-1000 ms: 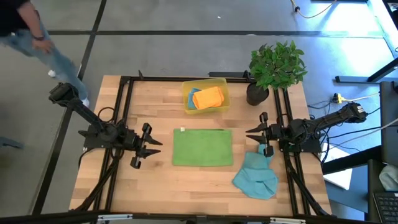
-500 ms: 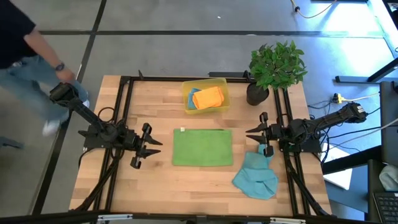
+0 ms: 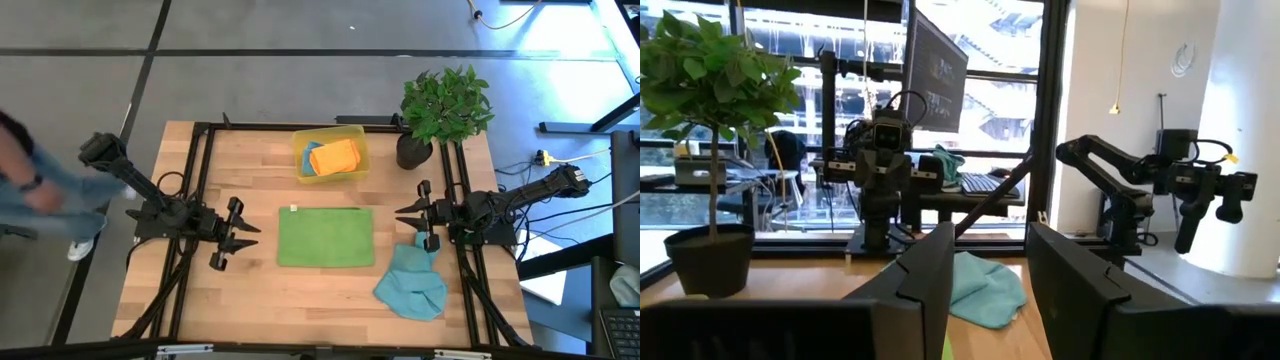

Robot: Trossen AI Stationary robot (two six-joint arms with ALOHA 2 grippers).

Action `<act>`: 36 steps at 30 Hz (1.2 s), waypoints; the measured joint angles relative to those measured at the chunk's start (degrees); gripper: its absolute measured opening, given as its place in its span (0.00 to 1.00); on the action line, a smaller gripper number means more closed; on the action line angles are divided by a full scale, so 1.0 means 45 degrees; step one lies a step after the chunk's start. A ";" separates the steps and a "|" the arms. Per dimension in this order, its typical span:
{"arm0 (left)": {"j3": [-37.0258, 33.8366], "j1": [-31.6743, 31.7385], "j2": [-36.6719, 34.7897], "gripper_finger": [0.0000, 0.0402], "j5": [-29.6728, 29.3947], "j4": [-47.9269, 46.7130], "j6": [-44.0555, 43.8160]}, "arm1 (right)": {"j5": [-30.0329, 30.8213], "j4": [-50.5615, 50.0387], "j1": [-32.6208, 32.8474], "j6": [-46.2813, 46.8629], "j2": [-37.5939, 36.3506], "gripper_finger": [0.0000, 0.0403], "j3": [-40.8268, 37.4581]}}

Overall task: Fold microfiber towels
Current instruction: Fold the green microfiber towel

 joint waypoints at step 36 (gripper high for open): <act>0.0000 -0.0005 0.0000 0.30 0.0014 -0.0053 -0.0267 | 0.0000 0.0000 -0.0001 -0.0002 0.0000 0.19 0.0003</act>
